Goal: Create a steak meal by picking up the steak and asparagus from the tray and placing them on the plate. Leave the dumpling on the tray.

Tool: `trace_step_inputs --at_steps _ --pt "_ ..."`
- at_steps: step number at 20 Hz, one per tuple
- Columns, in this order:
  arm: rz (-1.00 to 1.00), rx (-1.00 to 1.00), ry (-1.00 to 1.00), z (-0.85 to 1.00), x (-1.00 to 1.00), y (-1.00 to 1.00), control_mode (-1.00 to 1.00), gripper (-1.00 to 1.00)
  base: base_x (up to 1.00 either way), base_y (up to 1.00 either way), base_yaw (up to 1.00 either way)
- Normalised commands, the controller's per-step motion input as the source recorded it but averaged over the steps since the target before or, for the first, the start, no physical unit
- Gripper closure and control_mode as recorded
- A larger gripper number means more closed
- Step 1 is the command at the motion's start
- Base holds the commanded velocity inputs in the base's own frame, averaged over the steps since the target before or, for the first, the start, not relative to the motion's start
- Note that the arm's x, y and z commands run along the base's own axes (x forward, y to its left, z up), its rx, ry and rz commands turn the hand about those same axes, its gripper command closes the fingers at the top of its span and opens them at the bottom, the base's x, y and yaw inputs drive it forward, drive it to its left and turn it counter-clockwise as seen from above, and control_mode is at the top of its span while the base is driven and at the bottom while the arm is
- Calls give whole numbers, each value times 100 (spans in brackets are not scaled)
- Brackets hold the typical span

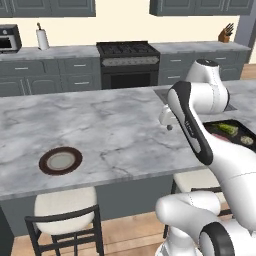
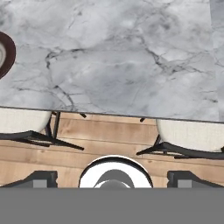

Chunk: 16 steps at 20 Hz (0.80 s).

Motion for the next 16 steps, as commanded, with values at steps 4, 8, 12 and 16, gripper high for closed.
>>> trace_step_inputs --at_steps 4,8,12,16 --pt "0 0 0 -1 0 0 -100 -100 0 0 0" --pt "0 1 0 -14 3 -28 -100 -100 0 0 0" --pt "-4 2 0 -27 15 -65 -100 -100 0 0 0" --pt "-5 4 0 -22 15 -78 -100 -100 0 0 0"
